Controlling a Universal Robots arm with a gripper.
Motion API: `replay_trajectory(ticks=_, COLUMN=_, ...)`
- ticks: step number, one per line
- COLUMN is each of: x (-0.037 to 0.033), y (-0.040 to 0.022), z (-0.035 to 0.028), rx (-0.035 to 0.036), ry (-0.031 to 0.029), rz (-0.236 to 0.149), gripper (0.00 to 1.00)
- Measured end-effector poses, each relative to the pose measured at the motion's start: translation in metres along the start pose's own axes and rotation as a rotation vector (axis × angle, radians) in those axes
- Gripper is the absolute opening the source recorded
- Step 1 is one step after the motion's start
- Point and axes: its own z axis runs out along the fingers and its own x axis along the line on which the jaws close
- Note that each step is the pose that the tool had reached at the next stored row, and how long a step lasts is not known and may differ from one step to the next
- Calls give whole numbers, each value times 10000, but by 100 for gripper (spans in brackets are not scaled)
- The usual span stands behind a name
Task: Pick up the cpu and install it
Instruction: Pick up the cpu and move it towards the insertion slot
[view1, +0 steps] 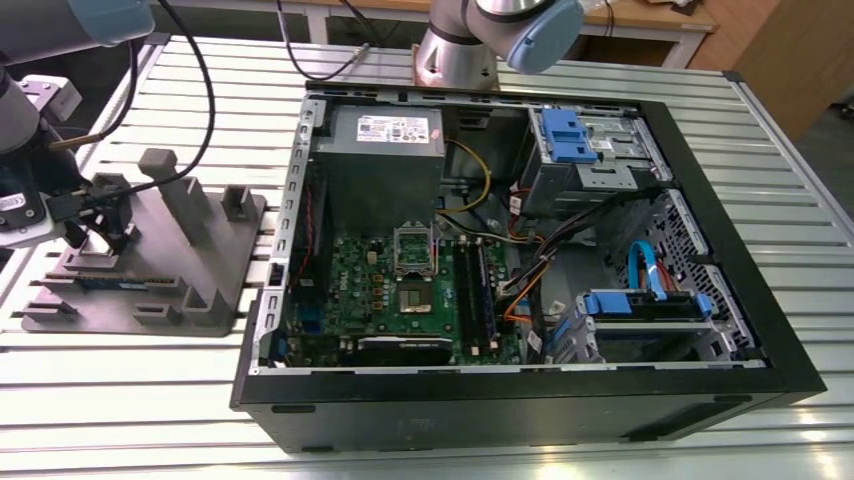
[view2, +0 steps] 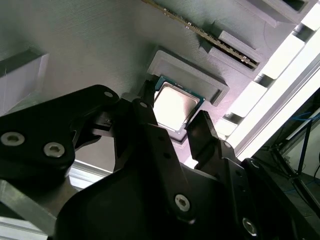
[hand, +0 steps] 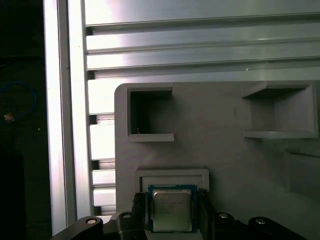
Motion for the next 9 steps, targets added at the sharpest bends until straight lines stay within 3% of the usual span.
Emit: replay_trajectory(ticks=9, x=0, y=0, z=4, rx=0, ry=0, rz=0, gripper=53)
